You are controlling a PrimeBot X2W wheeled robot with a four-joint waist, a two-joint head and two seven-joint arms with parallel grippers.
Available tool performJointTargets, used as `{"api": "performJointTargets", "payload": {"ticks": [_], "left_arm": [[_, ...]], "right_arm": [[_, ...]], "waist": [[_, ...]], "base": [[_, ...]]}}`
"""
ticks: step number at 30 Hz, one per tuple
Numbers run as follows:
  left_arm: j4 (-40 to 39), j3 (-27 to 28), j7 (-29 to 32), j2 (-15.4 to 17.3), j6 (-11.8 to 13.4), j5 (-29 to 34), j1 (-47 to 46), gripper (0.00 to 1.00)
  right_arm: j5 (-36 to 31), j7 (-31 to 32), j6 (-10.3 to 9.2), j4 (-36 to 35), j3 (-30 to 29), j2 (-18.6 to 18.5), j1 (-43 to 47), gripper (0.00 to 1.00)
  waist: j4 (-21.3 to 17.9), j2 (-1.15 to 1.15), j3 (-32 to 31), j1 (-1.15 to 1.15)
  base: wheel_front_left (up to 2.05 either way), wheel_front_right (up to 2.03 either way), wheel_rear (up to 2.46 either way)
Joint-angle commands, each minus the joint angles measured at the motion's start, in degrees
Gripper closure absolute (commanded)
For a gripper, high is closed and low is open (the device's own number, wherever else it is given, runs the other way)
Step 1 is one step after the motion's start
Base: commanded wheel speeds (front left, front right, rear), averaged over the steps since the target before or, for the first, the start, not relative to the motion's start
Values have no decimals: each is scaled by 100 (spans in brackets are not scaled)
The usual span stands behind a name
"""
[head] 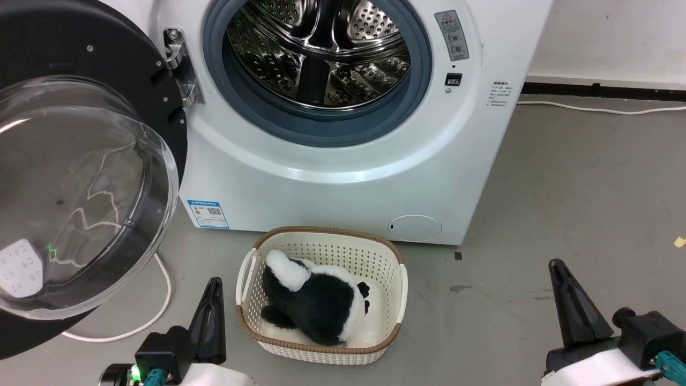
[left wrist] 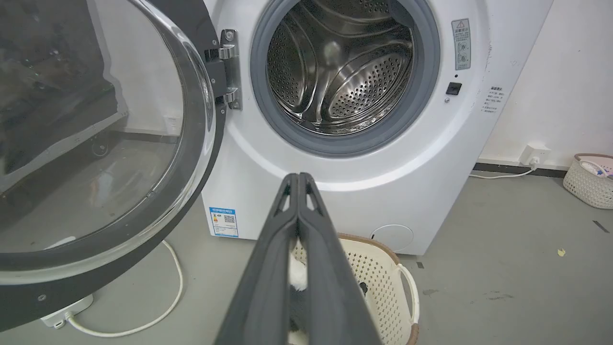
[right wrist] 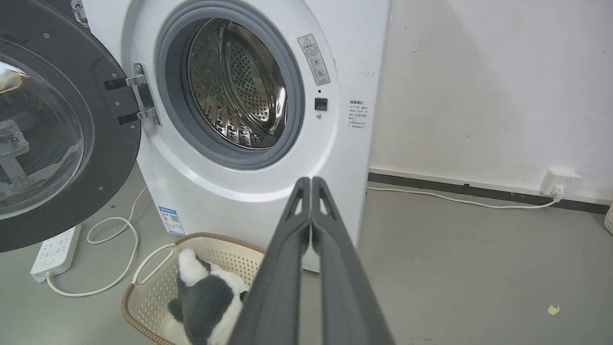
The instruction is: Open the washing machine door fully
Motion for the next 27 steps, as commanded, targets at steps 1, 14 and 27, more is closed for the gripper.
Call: {"api": "performJointTargets", "payload": {"ticks": [1, 14, 27], "left_arm": [[-11, 13, 28, -28, -36, 49, -84, 100], [-16, 90, 192, -42, -82, 170, -123, 100], [-21, 161, 344, -55, -125, 282, -160, 100]], "right_arm": [[-49, 28, 1, 11, 16, 8, -47, 100], [-101, 193, 1, 17, 59, 11, -71, 100], [-149, 346, 2, 22, 99, 14, -94, 100]], "waist": [[-1, 0, -3, 0], [-16, 0, -38, 0], [-29, 0, -71, 0]], "base": [[0, 0, 0], [0, 0, 0], [0, 0, 0]]}}
